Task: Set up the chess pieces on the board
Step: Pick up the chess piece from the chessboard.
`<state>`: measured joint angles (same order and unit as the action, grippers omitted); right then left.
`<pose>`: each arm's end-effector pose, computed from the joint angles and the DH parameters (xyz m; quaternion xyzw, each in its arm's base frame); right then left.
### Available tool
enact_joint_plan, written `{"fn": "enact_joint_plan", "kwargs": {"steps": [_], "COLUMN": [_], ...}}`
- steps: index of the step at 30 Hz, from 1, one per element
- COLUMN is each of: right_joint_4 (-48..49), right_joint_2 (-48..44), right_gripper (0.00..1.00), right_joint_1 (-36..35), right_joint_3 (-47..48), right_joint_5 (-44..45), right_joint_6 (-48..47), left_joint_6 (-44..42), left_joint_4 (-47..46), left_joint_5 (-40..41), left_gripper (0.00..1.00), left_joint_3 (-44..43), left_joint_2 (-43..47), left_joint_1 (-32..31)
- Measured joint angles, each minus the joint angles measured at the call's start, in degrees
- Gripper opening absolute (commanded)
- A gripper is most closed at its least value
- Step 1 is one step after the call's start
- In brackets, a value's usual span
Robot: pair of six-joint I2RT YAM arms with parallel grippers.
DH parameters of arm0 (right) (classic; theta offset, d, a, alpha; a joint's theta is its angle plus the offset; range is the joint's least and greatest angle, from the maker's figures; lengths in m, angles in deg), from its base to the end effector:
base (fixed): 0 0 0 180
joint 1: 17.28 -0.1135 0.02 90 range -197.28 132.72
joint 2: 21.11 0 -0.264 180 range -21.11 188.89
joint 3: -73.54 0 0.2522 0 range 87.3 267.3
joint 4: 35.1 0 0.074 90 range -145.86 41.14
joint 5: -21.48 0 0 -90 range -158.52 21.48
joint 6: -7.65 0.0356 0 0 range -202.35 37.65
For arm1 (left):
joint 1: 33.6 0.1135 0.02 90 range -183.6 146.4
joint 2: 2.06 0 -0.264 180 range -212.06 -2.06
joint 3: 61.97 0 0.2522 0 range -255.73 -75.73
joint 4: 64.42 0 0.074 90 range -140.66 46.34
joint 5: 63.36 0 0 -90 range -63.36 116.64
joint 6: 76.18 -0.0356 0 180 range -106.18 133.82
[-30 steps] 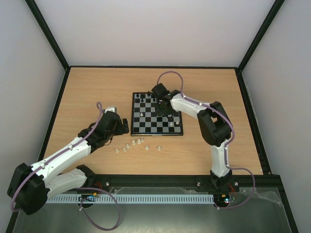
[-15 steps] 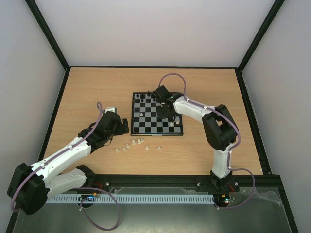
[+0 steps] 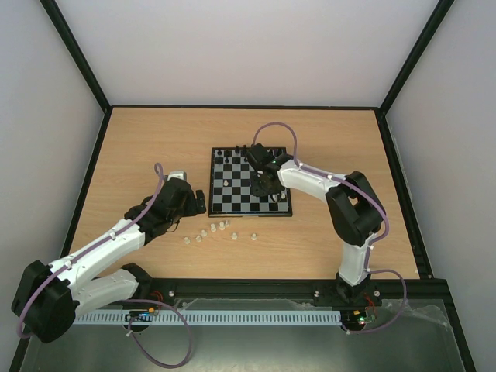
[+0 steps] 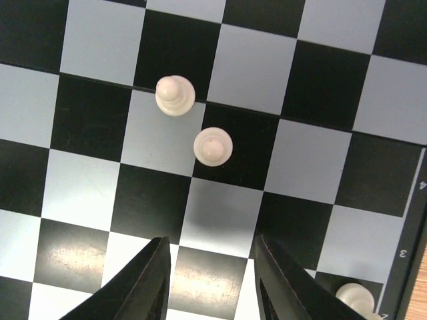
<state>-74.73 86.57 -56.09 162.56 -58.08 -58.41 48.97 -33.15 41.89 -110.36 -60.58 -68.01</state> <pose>0.3129 0.2434 0.1916 -0.0993 0.9531 0.0669 0.2779 0.1799 -0.1119 0.2226 -0.0604 0.9030 -0.1333 0.4040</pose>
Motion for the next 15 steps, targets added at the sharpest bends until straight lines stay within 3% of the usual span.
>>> {"fn": "enact_joint_plan", "kwargs": {"steps": [15], "right_joint_4": [0.0], "right_joint_2": [3.9], "right_gripper": [0.25], "right_joint_1": [2.1], "right_joint_3": [7.2], "right_joint_5": [1.4], "right_joint_6": [-0.8], "left_joint_6": [0.0], "left_joint_4": [0.0], "left_joint_5": [0.0], "left_gripper": [1.00], "left_joint_3": [0.0], "left_joint_2": [0.5], "left_joint_1": [0.0]}}
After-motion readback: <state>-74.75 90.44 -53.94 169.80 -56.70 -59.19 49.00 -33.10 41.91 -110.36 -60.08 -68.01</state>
